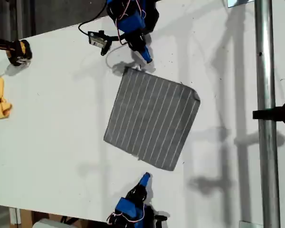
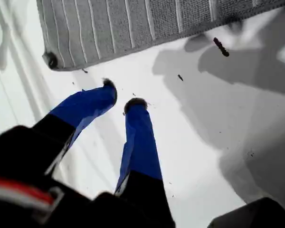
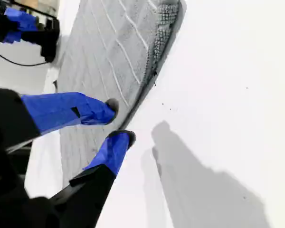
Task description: Grasp corners of a towel and fold twice.
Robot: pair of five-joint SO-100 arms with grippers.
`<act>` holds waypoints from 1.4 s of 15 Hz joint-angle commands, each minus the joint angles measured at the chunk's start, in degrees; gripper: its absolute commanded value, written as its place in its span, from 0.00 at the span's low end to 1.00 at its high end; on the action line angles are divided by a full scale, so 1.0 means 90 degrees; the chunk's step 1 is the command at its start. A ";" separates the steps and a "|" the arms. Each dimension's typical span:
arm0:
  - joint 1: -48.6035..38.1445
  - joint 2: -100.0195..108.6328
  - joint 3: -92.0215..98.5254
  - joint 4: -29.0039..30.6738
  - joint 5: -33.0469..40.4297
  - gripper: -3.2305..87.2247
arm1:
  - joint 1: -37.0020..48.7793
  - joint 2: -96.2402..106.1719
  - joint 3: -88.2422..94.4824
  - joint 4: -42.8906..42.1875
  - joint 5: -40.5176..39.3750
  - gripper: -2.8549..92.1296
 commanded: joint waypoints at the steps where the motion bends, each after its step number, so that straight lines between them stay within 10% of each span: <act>1: -0.1299 0.0039 0.0000 0.0098 -0.2354 0.03 | 0.2646 -0.0029 -0.0107 0.0049 -0.0156 0.07; 10: -0.1289 0.0039 0.0000 0.0098 -0.2520 0.03 | 0.8271 0.0010 -0.0381 0.0176 -0.0146 0.10; 12: -0.1230 0.0039 0.0000 0.0098 -0.2559 0.03 | 0.7490 0.0039 -0.1084 0.0850 -0.0234 0.13; 16: -0.0664 0.0039 0.0000 0.0068 -0.2607 0.03 | 0.3066 0.0039 -0.0527 0.0254 0.0518 0.14; 21: -0.0771 0.0039 0.0010 -0.0039 -0.2295 0.03 | 0.1826 0.0000 -0.1426 -0.0869 -0.1152 0.03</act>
